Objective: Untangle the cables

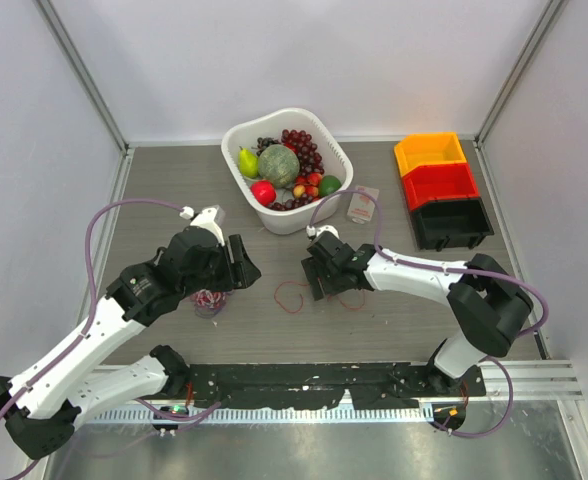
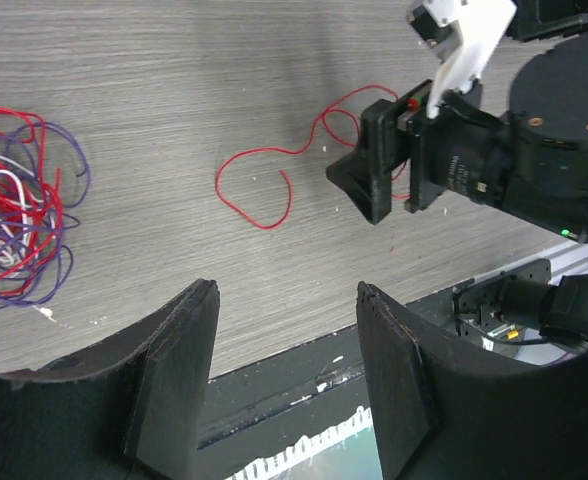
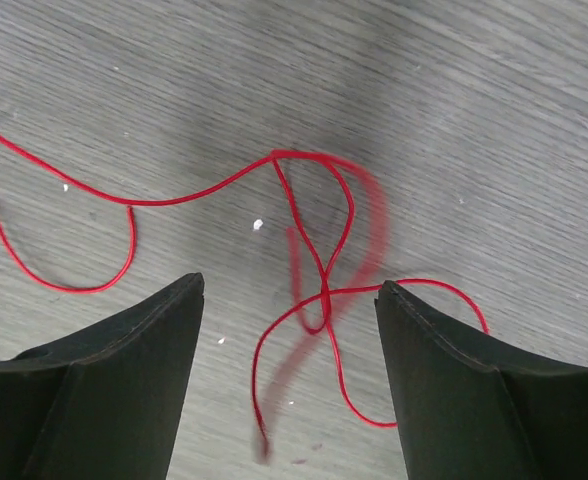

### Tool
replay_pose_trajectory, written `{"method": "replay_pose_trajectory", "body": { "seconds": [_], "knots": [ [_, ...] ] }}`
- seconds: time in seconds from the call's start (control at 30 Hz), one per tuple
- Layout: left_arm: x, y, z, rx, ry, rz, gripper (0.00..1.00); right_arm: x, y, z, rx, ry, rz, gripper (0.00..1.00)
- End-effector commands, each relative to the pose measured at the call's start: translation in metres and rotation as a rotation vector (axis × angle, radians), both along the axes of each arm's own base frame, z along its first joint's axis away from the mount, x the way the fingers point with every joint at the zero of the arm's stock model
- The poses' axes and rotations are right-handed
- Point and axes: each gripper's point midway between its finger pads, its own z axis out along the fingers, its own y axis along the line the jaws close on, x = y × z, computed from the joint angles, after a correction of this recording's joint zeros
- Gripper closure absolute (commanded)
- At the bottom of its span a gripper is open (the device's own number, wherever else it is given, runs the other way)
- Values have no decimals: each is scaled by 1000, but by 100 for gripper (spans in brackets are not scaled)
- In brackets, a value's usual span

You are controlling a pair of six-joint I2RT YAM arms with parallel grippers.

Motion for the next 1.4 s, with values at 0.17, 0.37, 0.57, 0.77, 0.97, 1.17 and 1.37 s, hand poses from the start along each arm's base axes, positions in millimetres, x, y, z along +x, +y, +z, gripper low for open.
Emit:
{"method": "replay_pose_trajectory", "body": {
  "seconds": [0.17, 0.37, 0.57, 0.77, 0.97, 1.17, 1.37],
  "knots": [
    [1, -7, 23, -56, -49, -37, 40, 17, 2, -13, 18, -107, -22, 50],
    [2, -5, 30, -61, -67, -25, 40, 20, -32, -21, -125, -151, -136, 83],
    [6, -9, 35, -58, -75, -32, 40, 37, -40, 49, -50, -317, -210, 99],
    [7, -10, 36, -54, -84, -40, 40, 52, -52, 140, 104, -443, -317, 99],
    [8, -10, 38, -47, -94, -51, 40, 94, -104, 213, 109, -525, -472, 99],
    [8, -7, 40, -33, -111, -53, 39, 124, -163, 276, 14, -619, -613, 99],
    [6, -3, 47, -21, -134, -70, 35, 132, -247, 290, -177, -643, -844, 99]
  ]
}}
